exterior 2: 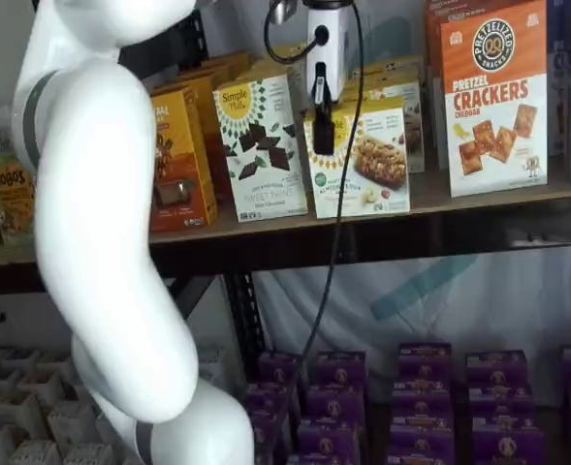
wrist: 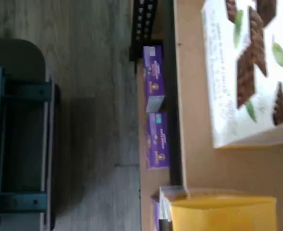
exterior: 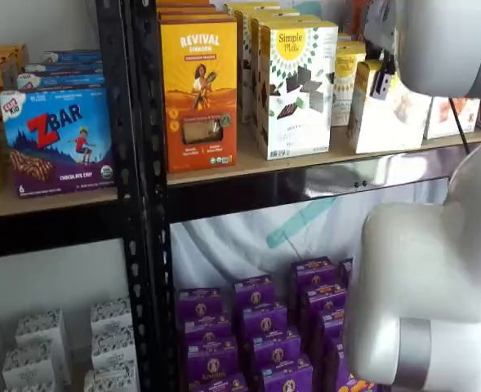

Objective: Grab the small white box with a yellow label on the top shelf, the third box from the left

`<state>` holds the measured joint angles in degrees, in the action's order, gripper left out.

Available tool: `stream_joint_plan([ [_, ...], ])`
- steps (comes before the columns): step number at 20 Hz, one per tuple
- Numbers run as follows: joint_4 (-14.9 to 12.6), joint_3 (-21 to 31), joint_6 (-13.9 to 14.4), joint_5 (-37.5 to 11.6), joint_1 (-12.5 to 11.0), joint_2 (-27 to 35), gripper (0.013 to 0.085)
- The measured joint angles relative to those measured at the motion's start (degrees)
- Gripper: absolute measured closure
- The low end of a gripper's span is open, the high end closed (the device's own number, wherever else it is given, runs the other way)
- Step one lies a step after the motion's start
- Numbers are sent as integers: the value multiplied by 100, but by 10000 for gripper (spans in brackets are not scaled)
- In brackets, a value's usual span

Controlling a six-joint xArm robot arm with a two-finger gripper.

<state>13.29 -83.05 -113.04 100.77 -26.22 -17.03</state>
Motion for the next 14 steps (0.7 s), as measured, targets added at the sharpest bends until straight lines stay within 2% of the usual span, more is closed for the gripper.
stream_joint_plan([
  [14,-97,419,2,670,-51,-774,650],
])
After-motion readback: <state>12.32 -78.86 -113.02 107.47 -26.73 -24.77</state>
